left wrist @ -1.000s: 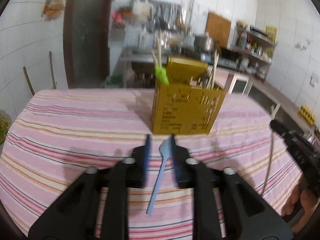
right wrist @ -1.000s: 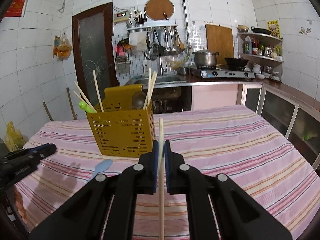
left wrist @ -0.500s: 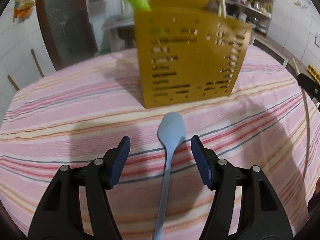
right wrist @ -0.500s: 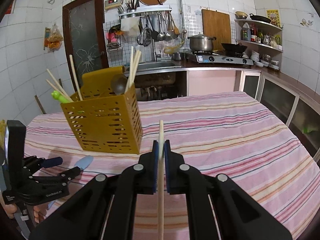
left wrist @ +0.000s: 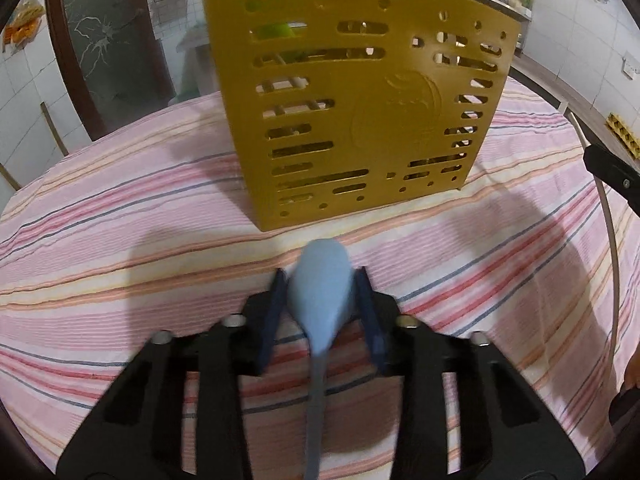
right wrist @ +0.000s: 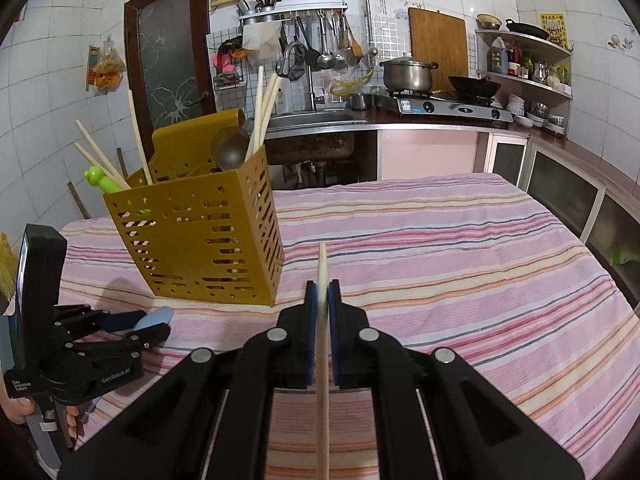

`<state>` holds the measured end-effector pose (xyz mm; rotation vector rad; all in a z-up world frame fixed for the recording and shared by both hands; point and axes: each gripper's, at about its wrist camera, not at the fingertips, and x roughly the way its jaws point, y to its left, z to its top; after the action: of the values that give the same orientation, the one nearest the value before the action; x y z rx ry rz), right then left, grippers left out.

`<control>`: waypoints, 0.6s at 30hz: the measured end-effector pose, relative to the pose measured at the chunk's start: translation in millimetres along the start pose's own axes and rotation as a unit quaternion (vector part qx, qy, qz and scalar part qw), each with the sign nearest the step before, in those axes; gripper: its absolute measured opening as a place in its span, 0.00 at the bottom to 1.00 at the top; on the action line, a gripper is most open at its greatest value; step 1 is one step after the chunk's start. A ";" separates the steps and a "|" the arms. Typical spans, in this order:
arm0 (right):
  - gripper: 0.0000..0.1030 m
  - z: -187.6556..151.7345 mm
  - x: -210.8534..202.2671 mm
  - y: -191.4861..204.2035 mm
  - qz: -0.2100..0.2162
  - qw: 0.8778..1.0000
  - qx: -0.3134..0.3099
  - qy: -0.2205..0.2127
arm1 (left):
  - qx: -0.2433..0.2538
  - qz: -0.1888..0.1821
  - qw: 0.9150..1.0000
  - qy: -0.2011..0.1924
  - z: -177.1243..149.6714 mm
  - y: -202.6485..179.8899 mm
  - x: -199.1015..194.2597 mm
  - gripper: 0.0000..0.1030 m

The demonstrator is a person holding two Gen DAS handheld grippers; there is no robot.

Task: Organize utensils
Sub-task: 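Lift the chopstick and blue spoon and carry them above the yellow holder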

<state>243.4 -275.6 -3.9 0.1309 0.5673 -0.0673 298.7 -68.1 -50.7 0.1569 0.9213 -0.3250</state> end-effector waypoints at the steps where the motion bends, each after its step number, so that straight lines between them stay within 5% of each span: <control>1: 0.06 0.9 -0.2 1.0 0.000 1.000 0.000 -0.001 | -0.006 -0.002 1.000 0.001 0.4 0.8 -1.0 0.31; 7: 0.06 3.4 -14.1 7.6 0.001 1.000 -0.004 -0.013 | -0.035 -0.006 0.999 -0.025 -4.2 1.4 -26.2 0.31; 18: 0.06 8.2 -50.6 22.4 0.015 0.999 -0.010 -0.049 | -0.058 0.028 0.983 -0.169 -30.3 -3.3 -131.8 0.31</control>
<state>207.4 -253.2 32.6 0.1155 0.4679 -0.0389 200.8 -35.7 36.8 0.0189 0.5956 -0.2360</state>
